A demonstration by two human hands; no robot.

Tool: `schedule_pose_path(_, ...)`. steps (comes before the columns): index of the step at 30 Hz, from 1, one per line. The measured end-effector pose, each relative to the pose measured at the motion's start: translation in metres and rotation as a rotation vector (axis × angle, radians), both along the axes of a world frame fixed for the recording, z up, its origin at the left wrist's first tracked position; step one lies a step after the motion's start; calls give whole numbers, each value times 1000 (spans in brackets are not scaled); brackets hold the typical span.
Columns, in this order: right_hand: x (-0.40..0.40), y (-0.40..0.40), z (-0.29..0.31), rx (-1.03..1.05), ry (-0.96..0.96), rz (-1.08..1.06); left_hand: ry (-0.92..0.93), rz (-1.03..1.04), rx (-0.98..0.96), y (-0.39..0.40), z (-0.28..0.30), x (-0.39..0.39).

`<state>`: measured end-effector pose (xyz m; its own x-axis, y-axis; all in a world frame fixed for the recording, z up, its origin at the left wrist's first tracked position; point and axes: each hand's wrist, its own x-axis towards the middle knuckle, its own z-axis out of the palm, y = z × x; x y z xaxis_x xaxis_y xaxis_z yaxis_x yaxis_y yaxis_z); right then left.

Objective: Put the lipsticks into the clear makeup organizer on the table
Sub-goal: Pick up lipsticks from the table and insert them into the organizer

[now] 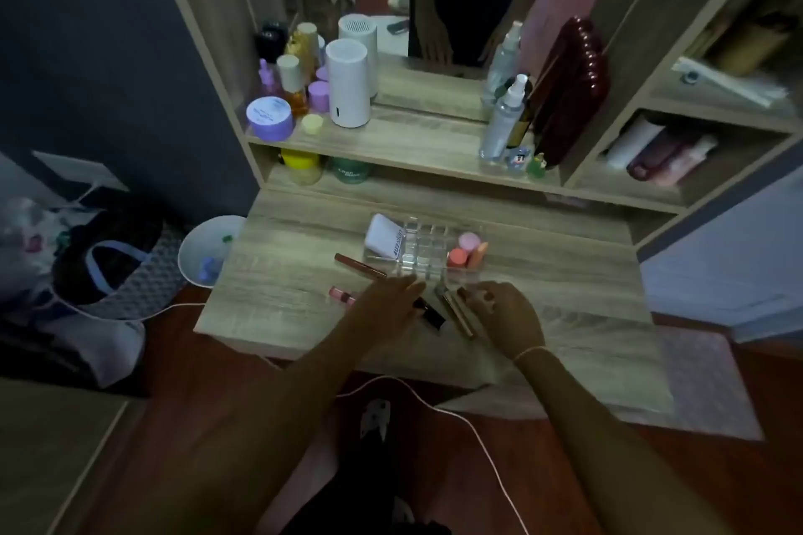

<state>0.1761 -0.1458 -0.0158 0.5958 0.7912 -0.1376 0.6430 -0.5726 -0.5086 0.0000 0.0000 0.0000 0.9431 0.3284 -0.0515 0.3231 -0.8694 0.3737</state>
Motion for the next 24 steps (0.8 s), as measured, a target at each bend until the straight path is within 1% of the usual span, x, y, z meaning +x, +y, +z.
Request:
schedule_pose_path(2, -1, 2, -11, -59, -7, 51, -3, -52, -43, 3, -15, 8)
schedule_pose_path(4, -9, 1, -16, -115, 39, 38, 36, -104, -40, 0, -26, 11)
schedule_pose_path(5, -13, 1, -16, -111, 58, 15, 4, -115, -16, -1, -29, 13)
schedule_pose_path(7, -16, 8, -21, -115, 82, -26, 4, -148, 6, 2, -36, 23)
schedule_pose_path(11, -23, 16, -25, -149, 60, -4, 17, -216, 61, 3, -45, 28)
schedule_pose_path(17, -29, 24, -27, -137, 28, -67, 55, -276, 10, 16, -66, 33)
schedule_pose_path(21, -28, 27, -27, -93, -22, -97, -23, -242, 3, 22, -70, 30)
schedule_pose_path(24, -26, 31, -21, -16, -63, -126, -64, -153, -44, 32, -66, 25)
